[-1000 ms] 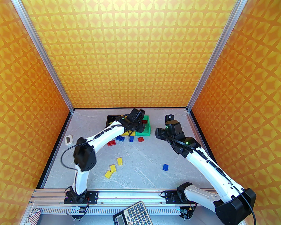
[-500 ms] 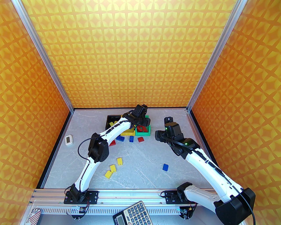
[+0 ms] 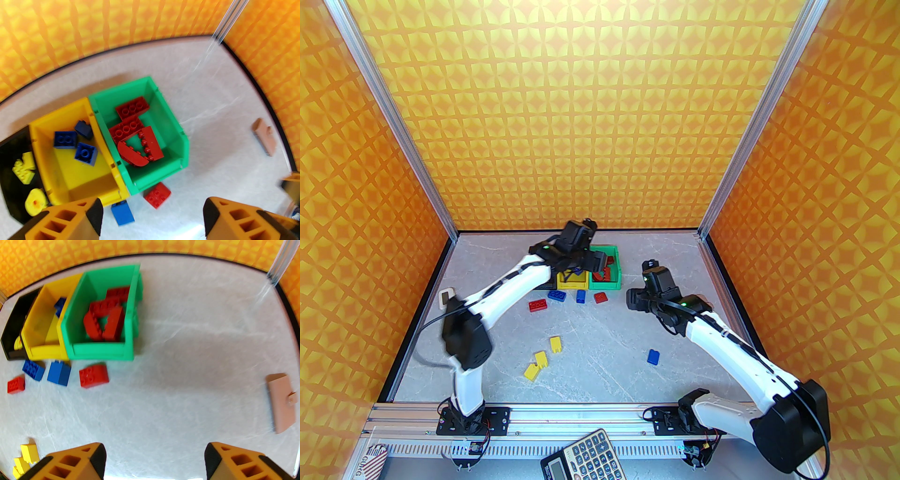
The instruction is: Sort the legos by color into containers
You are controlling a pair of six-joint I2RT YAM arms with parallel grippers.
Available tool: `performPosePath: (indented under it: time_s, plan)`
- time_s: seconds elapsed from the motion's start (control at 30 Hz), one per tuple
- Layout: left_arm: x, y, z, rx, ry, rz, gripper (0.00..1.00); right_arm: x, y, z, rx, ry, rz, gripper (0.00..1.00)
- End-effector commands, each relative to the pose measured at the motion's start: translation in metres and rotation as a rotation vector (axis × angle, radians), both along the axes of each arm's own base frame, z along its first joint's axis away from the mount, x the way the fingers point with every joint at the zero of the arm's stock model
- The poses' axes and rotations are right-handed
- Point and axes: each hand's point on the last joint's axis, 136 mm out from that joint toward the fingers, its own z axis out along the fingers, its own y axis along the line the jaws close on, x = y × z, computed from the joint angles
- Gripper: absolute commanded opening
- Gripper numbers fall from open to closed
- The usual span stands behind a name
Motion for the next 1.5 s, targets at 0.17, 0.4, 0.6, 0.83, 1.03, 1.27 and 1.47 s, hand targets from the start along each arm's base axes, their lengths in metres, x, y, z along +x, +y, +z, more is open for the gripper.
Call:
performPosePath:
  time_s: [0.17, 0.4, 0.6, 0.83, 1.03, 1.27, 1.47]
  plan:
    - [-0.025, 0.043, -0.020, 0.039, 0.034, 0.088, 0.75, 0.019, 0.059, -0.022, 0.089, 0.025, 0.095, 0.74]
    - [-0.042, 0.079, -0.028, 0.137, 0.046, 0.170, 0.75, 0.038, 0.117, -0.032, 0.157, 0.037, 0.120, 0.71]
    - [-0.049, 0.116, -0.015, 0.150, 0.005, 0.252, 0.76, 0.050, 0.155, -0.041, 0.145, 0.039, 0.131, 0.70]
    - [-0.056, 0.141, -0.009, 0.154, -0.015, 0.306, 0.76, 0.070, 0.173, -0.057, 0.080, 0.044, 0.126, 0.65]
    - [-0.063, 0.154, -0.007, 0.152, -0.022, 0.326, 0.76, 0.077, 0.182, -0.072, 0.046, 0.065, 0.135, 0.62]
    - [-0.069, 0.161, -0.008, 0.151, -0.021, 0.333, 0.77, 0.083, 0.186, -0.088, 0.006, 0.082, 0.122, 0.60]
    - [-0.071, 0.165, -0.010, 0.157, -0.017, 0.338, 0.77, 0.087, 0.187, -0.102, -0.022, 0.097, 0.110, 0.56]
